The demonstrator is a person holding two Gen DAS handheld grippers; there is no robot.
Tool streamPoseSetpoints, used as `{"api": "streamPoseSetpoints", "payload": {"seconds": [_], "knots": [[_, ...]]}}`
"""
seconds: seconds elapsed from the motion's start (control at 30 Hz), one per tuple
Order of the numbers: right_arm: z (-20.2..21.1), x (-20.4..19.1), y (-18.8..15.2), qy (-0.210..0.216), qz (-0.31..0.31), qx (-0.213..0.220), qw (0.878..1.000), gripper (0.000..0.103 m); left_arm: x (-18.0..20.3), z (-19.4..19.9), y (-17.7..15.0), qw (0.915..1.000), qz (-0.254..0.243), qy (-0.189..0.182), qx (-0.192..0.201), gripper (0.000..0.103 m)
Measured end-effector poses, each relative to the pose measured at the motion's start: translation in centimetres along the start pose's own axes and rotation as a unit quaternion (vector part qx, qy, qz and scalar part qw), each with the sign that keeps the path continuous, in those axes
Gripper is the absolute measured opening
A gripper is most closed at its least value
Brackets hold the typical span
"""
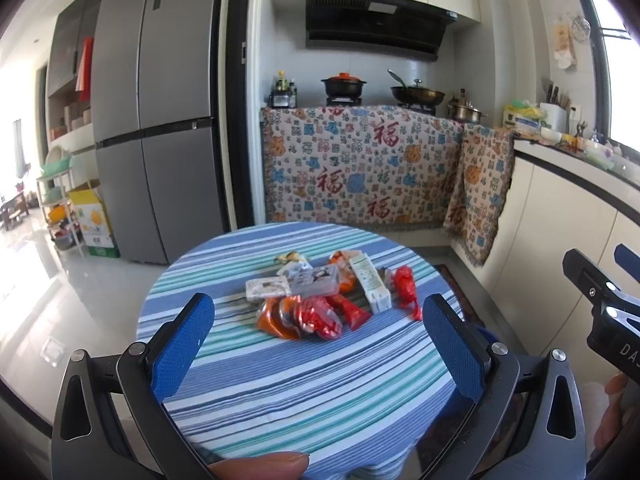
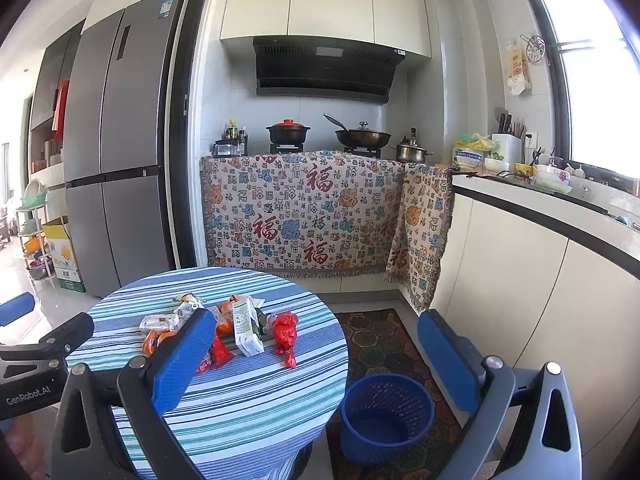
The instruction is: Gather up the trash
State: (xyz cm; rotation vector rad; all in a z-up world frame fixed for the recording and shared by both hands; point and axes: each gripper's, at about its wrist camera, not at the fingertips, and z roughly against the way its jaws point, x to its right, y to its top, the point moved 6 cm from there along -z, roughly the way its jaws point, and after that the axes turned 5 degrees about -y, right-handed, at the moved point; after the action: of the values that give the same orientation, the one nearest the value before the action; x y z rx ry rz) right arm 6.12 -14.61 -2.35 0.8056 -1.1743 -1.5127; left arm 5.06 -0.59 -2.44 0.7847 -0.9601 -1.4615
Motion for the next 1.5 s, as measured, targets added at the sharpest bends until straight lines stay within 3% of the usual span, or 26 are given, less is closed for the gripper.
{"api": "streamPoseSetpoints", "payload": {"seconds": [1.27, 1.5], "knots": [[-0.3, 0.3, -0.1, -0.004, 0.0, -0.003, 1.0, 0.103, 0.0, -0.2, -0.6, 1.0, 0.005, -0.006, -0.006, 0.103], [-0.5, 0.3, -0.2, -0.008, -0.003, -0.004, 1.0, 0.103, -1.6, -0.9, -0.7, 0.9996, 0.022, 0.001, -0.017, 0.103]]}}
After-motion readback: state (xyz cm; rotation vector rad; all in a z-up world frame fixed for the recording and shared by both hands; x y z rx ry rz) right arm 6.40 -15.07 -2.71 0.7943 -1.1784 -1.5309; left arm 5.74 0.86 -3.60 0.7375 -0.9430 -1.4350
